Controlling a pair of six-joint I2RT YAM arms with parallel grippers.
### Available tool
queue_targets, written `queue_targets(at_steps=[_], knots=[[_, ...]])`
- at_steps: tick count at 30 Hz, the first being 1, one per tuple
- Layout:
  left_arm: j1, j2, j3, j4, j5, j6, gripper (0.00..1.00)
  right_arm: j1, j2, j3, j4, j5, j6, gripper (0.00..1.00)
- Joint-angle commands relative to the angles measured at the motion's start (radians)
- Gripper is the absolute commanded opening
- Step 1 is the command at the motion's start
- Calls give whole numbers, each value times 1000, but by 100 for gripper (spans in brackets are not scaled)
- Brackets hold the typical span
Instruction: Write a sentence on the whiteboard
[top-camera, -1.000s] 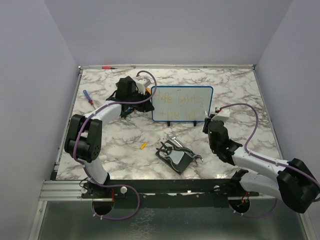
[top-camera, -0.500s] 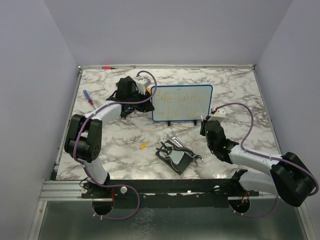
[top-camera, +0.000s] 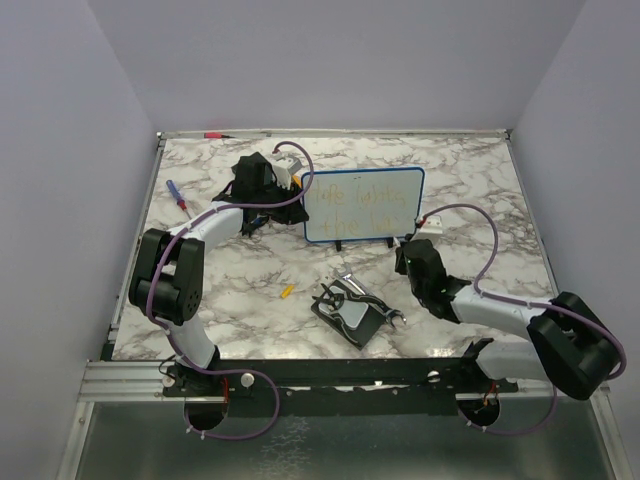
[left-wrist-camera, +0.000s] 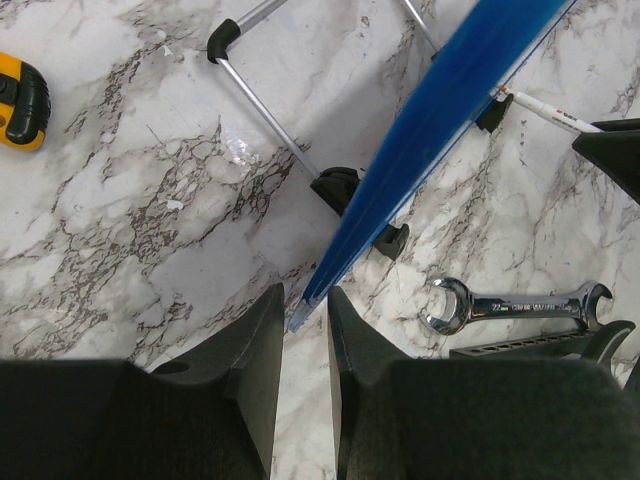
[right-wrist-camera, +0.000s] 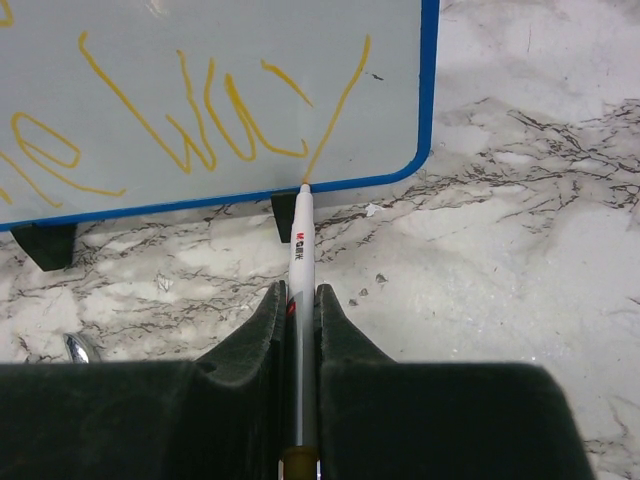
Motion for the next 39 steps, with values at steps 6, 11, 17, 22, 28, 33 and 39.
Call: queue_targets(at_steps=[6, 11, 17, 22, 28, 33, 39], knots=[[-4, -23, 12, 11, -19, 11, 25, -4, -184, 40, -119, 48, -3, 1], [-5, -24, 10, 12, -19, 10, 25, -11, -281, 65, -206, 163, -57, 1], [-4, -28, 8, 12, -19, 10, 25, -128, -317, 28, -205, -22, -44, 0], [-5, -28, 8, 12, -19, 11, 25, -171, -294, 3, -165, -149, -31, 1], [-5, -28, 8, 12, -18, 11, 25, -188, -265, -10, -140, -175, -18, 1], [-5, -26, 8, 11, -18, 11, 25, -189, -246, -16, -133, -174, -10, 1], [-4, -24, 8, 12, -19, 11, 25, -190, -209, -13, -126, -165, -4, 1]])
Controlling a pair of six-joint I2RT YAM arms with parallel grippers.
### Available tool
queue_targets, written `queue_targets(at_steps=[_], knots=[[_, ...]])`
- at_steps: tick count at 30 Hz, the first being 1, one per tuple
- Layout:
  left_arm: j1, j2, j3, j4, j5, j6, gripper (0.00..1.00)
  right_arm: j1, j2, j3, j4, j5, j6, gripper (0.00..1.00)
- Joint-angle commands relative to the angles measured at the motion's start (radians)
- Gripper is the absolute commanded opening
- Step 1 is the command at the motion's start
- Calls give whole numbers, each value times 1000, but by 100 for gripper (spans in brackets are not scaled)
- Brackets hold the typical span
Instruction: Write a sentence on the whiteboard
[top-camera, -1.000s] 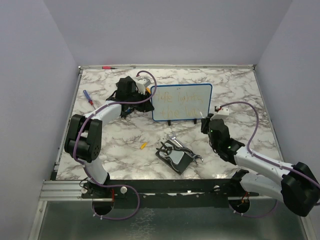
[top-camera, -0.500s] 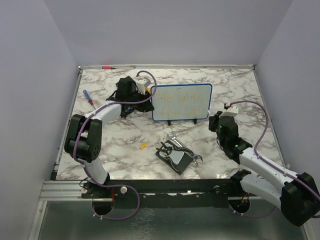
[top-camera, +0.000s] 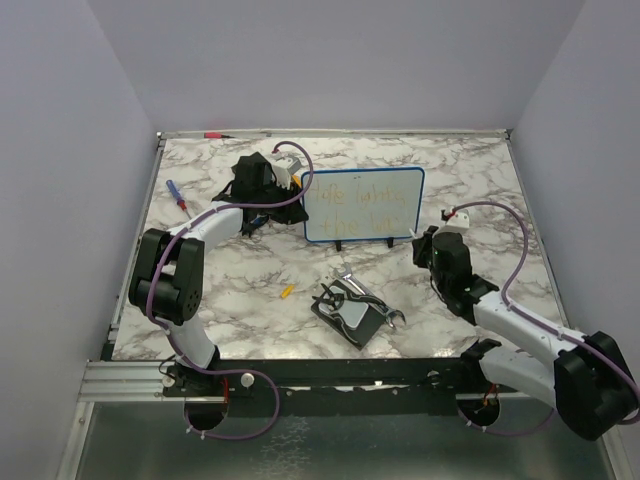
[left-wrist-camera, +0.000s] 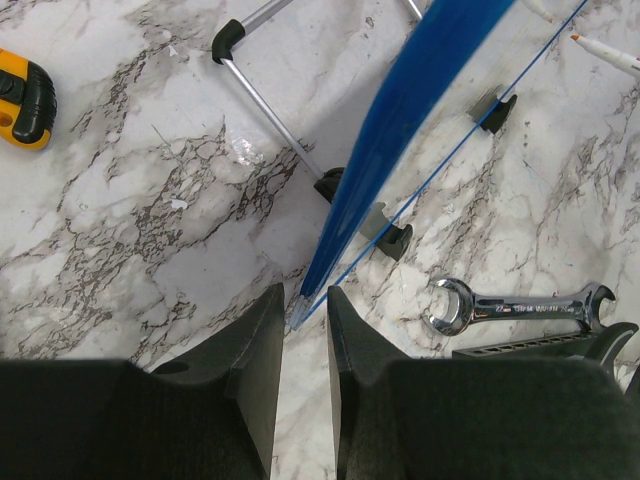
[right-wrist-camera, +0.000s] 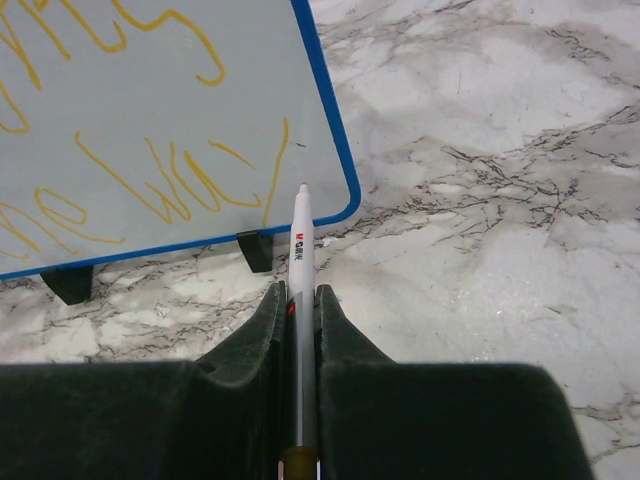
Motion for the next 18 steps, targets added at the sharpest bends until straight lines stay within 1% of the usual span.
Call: queue_targets(at_steps=[1, 18], knots=[[-4, -25, 8, 12, -15, 11, 25, -4, 26, -13, 27, -12, 12, 1], [-4, -22, 8, 12, -11, 11, 25, -4, 58, -23, 72, 11, 8, 1]])
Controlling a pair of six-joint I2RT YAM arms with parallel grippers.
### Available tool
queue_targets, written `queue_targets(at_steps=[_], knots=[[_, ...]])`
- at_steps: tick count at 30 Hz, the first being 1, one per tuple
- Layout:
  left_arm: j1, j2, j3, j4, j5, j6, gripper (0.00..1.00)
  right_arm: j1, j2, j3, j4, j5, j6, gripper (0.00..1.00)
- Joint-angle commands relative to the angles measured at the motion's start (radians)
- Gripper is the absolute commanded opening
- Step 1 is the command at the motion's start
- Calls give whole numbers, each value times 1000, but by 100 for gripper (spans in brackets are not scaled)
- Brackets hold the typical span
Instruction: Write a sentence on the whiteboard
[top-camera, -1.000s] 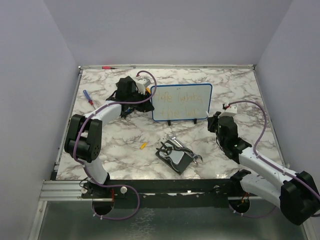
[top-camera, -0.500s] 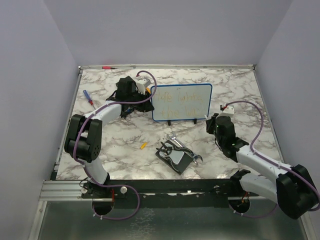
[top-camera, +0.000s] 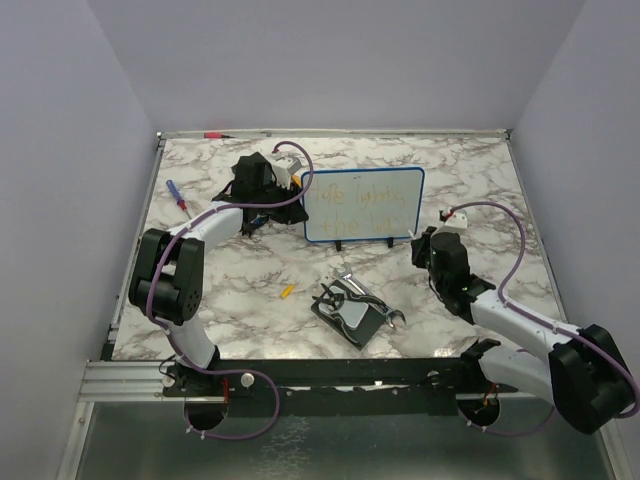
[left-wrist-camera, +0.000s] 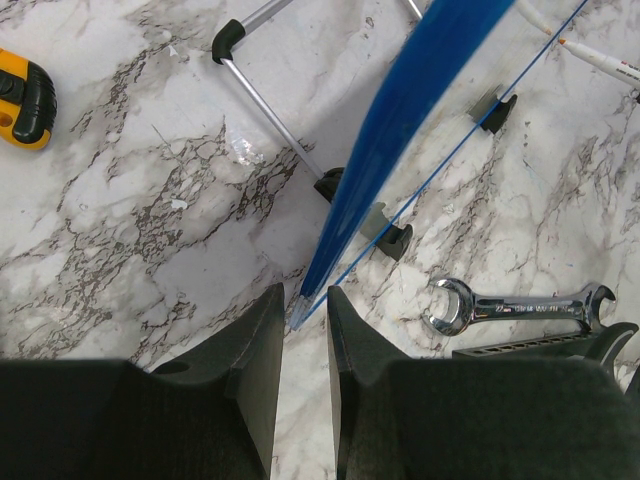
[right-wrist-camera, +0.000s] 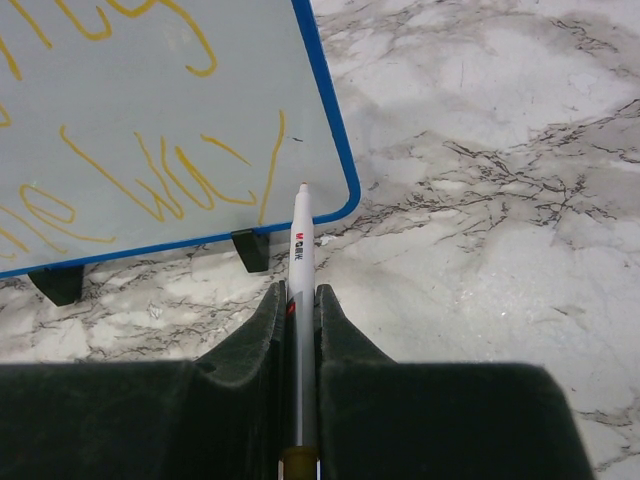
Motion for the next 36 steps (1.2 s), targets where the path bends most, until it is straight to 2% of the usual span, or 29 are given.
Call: queue_targets(at_steps=[1, 29, 36], knots=[[-4, -22, 9, 12, -10, 11, 25, -4, 15, -15, 36, 12, 5, 1], [-4, -22, 9, 12, -7, 12, 25, -4, 58, -19, 82, 33, 1, 1], [-4, -22, 11, 12, -9, 9, 25, -5, 41, -11, 45, 27, 0, 0]])
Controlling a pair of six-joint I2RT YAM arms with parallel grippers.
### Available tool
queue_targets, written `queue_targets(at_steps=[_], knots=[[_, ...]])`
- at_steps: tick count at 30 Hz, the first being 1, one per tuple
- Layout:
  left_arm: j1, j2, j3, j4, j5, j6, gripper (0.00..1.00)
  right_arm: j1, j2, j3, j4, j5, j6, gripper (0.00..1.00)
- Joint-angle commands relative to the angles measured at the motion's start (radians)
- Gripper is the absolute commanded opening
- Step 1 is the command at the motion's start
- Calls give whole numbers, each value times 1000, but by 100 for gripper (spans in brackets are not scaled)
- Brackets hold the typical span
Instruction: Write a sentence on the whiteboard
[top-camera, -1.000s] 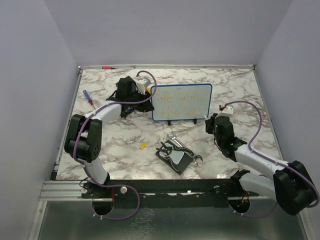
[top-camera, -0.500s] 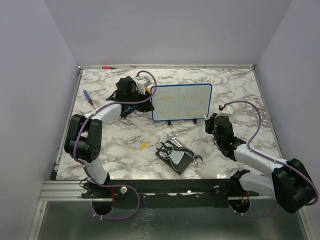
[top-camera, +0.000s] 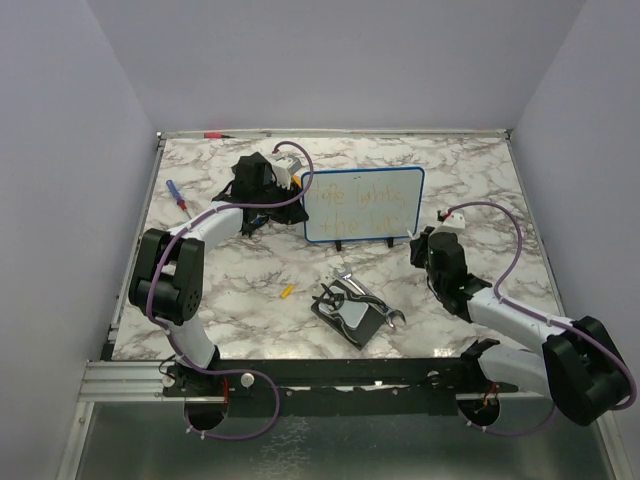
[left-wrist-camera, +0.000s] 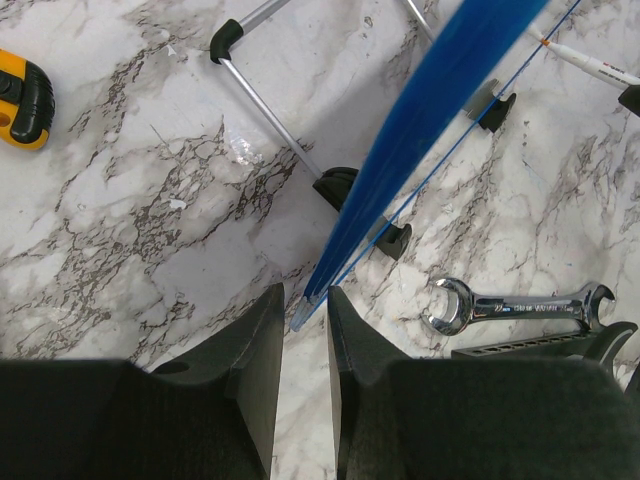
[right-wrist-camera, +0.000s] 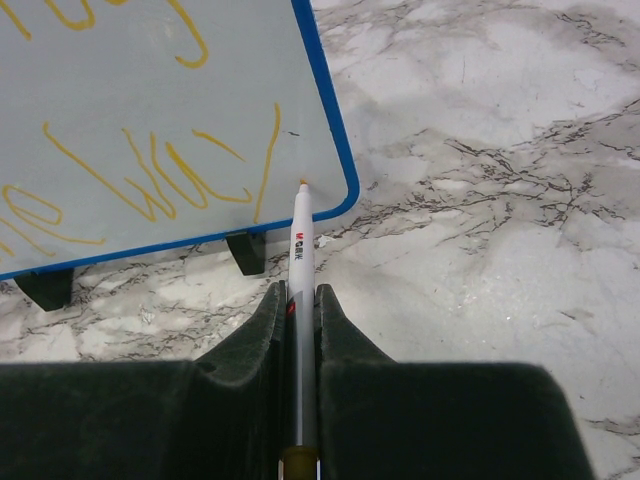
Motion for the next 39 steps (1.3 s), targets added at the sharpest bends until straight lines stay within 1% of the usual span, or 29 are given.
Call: queue_targets(at_steps=[1, 3, 7, 9, 12, 17, 21, 22, 24, 30, 34, 39], knots=[[-4, -22, 11, 12, -9, 9, 25, -5, -26, 3, -35, 18, 2, 0], [-4, -22, 9, 12, -10, 10, 25, -4, -69, 15, -120, 14, 19, 0], [-4, -21, 11, 12, -11, 9, 26, -4, -208, 27, -306, 21, 90, 0], [-4, -23, 11, 12, -11, 8, 29, -4, -286, 15, -353, 11, 97, 1], [-5, -27, 11, 12, -11, 6, 36, -5, -360, 19, -423, 36, 134, 1], [-4, -43, 8, 12, -12, 7, 57, -4, -394, 34, -435, 31, 115, 1], [-4, -61, 3, 12, -15, 8, 65, -5, -408, 43, -433, 25, 99, 0], [-4, -65, 1, 12, -15, 6, 72, -4, -414, 42, -431, 23, 97, 1], [-5, -83, -7, 12, -12, 3, 77, -4, -423, 42, -431, 18, 95, 1], [0, -157, -43, -11, -54, 14, 84, -4, -449, 44, -433, 13, 89, 1], [4, -207, -51, -83, -116, 43, 84, -4, -461, 65, -447, 10, 77, 0], [22, -339, -153, -90, -136, 19, 84, -4, -508, 62, -409, -50, 23, 0]])
